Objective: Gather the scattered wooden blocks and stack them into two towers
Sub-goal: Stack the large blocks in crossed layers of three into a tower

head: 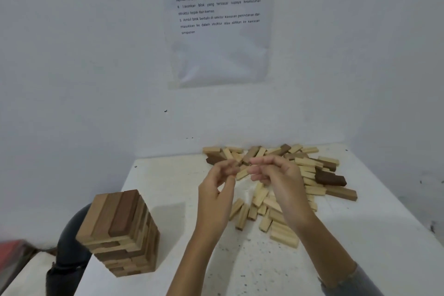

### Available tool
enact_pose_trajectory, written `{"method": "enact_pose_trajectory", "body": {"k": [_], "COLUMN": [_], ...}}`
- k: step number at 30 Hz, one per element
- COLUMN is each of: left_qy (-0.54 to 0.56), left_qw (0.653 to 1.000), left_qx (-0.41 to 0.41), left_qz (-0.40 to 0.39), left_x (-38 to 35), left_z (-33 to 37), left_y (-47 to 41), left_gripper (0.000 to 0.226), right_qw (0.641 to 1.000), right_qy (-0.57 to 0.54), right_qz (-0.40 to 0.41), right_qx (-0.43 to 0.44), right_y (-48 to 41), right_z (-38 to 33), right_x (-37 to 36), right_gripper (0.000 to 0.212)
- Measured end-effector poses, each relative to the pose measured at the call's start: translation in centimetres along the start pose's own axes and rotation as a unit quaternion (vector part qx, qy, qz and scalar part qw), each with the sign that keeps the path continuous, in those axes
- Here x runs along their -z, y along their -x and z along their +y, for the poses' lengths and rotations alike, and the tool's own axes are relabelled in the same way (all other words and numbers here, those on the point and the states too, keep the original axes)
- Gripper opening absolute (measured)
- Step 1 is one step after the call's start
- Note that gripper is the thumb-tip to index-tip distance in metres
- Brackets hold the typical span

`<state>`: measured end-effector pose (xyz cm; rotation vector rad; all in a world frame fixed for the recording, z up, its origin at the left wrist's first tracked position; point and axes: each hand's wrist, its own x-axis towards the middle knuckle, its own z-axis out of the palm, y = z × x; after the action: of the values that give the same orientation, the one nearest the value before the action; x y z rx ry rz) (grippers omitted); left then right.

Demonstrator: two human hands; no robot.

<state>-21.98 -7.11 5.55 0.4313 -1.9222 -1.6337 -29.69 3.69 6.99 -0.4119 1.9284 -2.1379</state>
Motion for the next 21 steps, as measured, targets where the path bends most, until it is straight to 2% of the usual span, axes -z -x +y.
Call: {"method": "enact_pose_trajectory", "body": {"k": [7, 10, 13, 17, 21], "left_qy": [-0.079, -0.11, -0.177, -0.255, -0.258], "left_qw": [0.997, 0.994, 0.984, 0.966, 0.966], "left_qx": [0.015, -0.002, -0.027, -0.039, -0.026], "left_qz": [0.008, 0.011, 0.004, 0.014, 0.006], "left_x": [-1.2, -1.4, -1.2, -1.1, -1.3], "left_z": [-3.8, -5.1, -6.7, -8.6, -9.3], "left_y": [-2.5, -3.6, -4.9, -6.3, -6.9], "left_gripper": [0.034, 0.039, 0.043, 0.026, 0.032], "right_qw": [0.991, 0.974, 0.931, 0.853, 0.812], "right_qy": [0.136, 0.224, 0.338, 0.473, 0.53], "right_qz": [0.009, -0.03, -0.091, -0.15, -0.168], "right_qx": [-0.007, 0.028, 0.102, 0.163, 0.178], "right_y": [-4.5, -6.7, -8.9, -11.4, -12.6], "right_z": [2.8, 3.9, 5.4, 7.3, 7.9], "right_x": [1.5, 1.6, 1.5, 1.3, 1.4], "right_gripper": [0.035, 0.041, 0.033, 0.029, 0.047]}}
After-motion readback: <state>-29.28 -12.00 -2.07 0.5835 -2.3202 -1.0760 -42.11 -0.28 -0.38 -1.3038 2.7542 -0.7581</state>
